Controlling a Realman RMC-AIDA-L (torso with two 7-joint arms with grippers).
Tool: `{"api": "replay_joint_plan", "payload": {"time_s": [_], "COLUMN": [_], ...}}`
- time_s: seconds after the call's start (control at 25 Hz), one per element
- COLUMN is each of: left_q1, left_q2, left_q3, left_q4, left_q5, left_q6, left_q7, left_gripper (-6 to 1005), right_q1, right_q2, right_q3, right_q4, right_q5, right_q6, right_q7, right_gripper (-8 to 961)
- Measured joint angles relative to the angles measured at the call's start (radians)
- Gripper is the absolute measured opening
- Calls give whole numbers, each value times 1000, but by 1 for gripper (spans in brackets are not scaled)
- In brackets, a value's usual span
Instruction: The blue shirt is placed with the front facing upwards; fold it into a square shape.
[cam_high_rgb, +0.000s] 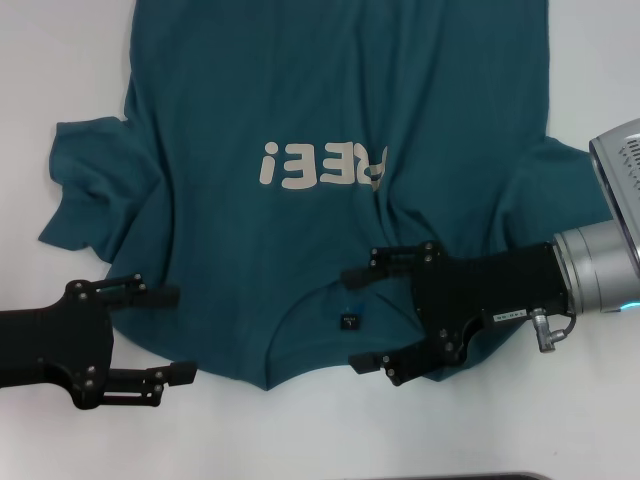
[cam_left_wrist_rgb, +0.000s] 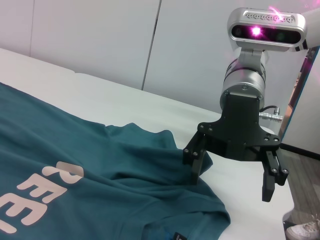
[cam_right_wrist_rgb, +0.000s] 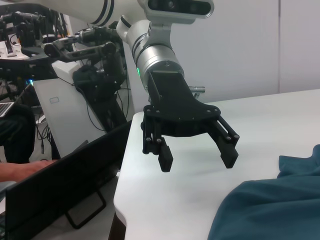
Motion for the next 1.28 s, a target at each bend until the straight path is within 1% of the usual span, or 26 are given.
{"api": "replay_joint_plan", "payload": {"time_s": [0.64,0.76,0.84,0.92,1.0,1.04,1.12,1.16,1.2,1.28], "left_q1": [0,-1,-12,-31,-57,-66,-88,-88,-109,-119], "left_q2": [-1,-3,-4,-4,2,4,9,9,15,22], "left_q3": [0,-6,-30,-62,-95,-106,-144,-144,-182,-198], "left_q4": [0,0,0,0,4,6,10,10,11,11], "left_q5": [0,-11,-22,-29,-38,-39,-40,-40,-41,-41], "left_q6": [0,4,8,9,15,18,22,22,9,-12], "left_q7": [0,-32,-113,-242,-415,-466,-601,-601,-763,-846], "left_gripper": [859,859,859,859,859,858,858,858,858,858], "right_q1": [-6,-6,-5,0,15,23,41,48,54,62], "right_q2": [0,0,1,2,1,0,-6,-9,-11,-12], "right_q3": [0,4,25,60,101,114,129,131,129,128], "right_q4": [4,5,3,1,0,0,0,0,0,0], "right_q5": [0,5,12,20,30,30,20,12,7,0], "right_q6": [-4,-6,-7,-7,-5,-3,2,5,5,8], "right_q7": [0,5,33,109,241,300,408,450,480,520], "right_gripper": [915,915,915,915,915,915,915,915,915,915]}}
